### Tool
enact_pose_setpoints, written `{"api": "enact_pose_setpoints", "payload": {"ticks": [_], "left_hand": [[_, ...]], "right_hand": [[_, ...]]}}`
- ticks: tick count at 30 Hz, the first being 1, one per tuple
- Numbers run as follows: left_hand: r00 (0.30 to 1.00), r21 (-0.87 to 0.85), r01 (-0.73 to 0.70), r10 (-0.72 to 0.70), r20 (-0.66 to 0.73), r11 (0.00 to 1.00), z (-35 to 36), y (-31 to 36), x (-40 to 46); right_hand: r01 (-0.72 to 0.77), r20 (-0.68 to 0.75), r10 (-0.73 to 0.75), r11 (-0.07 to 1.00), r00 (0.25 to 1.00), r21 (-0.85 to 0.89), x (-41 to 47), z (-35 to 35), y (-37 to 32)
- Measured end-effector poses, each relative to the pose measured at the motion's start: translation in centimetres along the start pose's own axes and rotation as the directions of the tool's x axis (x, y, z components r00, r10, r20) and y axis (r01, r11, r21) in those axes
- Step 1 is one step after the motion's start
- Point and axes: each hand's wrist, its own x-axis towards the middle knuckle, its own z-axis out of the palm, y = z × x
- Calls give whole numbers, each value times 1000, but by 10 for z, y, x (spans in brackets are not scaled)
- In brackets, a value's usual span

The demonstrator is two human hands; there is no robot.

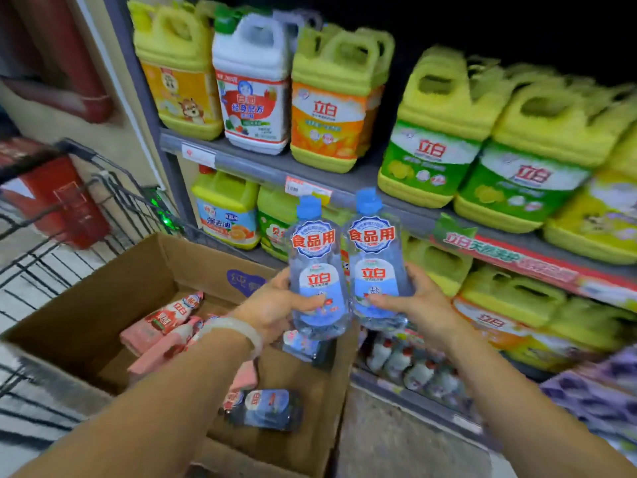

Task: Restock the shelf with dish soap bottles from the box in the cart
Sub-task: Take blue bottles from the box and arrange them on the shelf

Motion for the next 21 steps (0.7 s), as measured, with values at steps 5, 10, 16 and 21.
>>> {"api": "enact_pose_setpoints", "payload": {"ticks": [5, 10, 16, 21], "left_hand": [[989, 67, -48, 38, 140, 997, 100, 18, -42], [954, 172, -97, 42, 295, 980, 219, 10, -75], [893, 269, -119, -15, 450, 956, 353, -7, -93], [833, 311, -156, -44, 551, 937, 452, -8, -91]], "right_hand": [[101, -54, -101, 995, 993, 7, -82, -76, -31], [162, -189, -153, 986, 970, 34, -181, -170, -47], [240, -364, -217, 971, 906, 19, -281, -269, -57], [316, -492, -267, 948, 828, 18, -330, -345, -72]]}}
